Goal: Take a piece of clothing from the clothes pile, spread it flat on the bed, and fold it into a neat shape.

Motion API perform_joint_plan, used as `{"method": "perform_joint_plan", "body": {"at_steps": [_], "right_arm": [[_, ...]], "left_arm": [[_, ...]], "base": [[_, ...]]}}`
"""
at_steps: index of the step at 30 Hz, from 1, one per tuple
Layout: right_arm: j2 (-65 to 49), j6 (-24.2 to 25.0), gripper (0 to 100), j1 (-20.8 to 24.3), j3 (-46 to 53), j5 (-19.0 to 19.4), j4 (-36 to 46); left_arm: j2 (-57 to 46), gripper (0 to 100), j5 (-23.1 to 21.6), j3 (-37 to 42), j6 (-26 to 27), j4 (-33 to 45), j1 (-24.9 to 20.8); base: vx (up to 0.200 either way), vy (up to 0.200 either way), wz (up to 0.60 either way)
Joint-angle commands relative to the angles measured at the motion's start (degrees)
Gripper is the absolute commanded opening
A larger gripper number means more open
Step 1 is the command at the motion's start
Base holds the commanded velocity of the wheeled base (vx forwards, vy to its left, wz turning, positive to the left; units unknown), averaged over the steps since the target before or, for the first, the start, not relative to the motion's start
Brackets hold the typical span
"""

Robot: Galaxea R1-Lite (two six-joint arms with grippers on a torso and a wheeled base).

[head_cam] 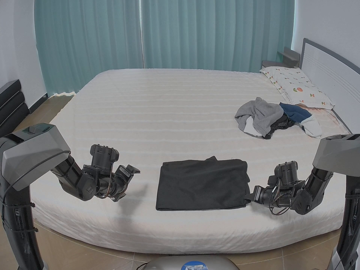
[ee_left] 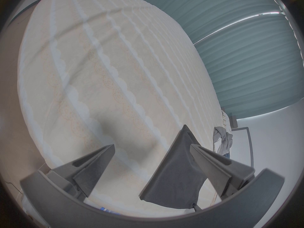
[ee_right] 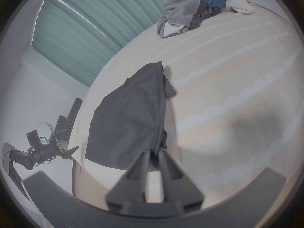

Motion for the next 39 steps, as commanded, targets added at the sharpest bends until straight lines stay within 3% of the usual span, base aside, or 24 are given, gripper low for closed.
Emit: {"method": "perform_joint_plan", "body": {"at_steps": [1,17,21,22,31,36,39], "right_arm": [[0.3,-0.1,0,0.2,0.3,0.0,0.4],[-2.9,-2.6,0,-0.4,1.5,-0.1,4.0],[-2.8,-5.2,0,-0.5,1.9,-0.1,4.3],[-2.6,-5.6,100,-0.5,2.2,-0.1,4.1],[-2.7,-4.2,100,-2.9,-0.7,0.1,0.8],[-1.3,2.2,100,-3.2,-3.8,0.0,-1.8],[0.7,9.3,100,-3.9,-8.2,-0.3,-2.3]], "left_arm": [[0.1,100,0.0,0.0,0.0,-0.1,0.0],[0.1,100,0.0,0.0,0.0,0.0,0.0],[0.1,100,0.1,-0.1,0.0,-0.1,0.0],[0.1,100,0.0,0.0,0.0,-0.1,0.0],[0.1,100,0.0,-0.1,0.0,-0.1,0.0],[0.1,100,0.1,0.0,0.0,-0.1,0.0],[0.0,100,0.4,0.0,-0.2,-0.1,0.0]], "base": [[0.000,0.000,0.00],[0.000,0.000,0.00],[0.000,0.000,0.00],[0.000,0.000,0.00],[0.000,0.000,0.00],[0.000,0.000,0.00],[0.000,0.000,0.00]]}}
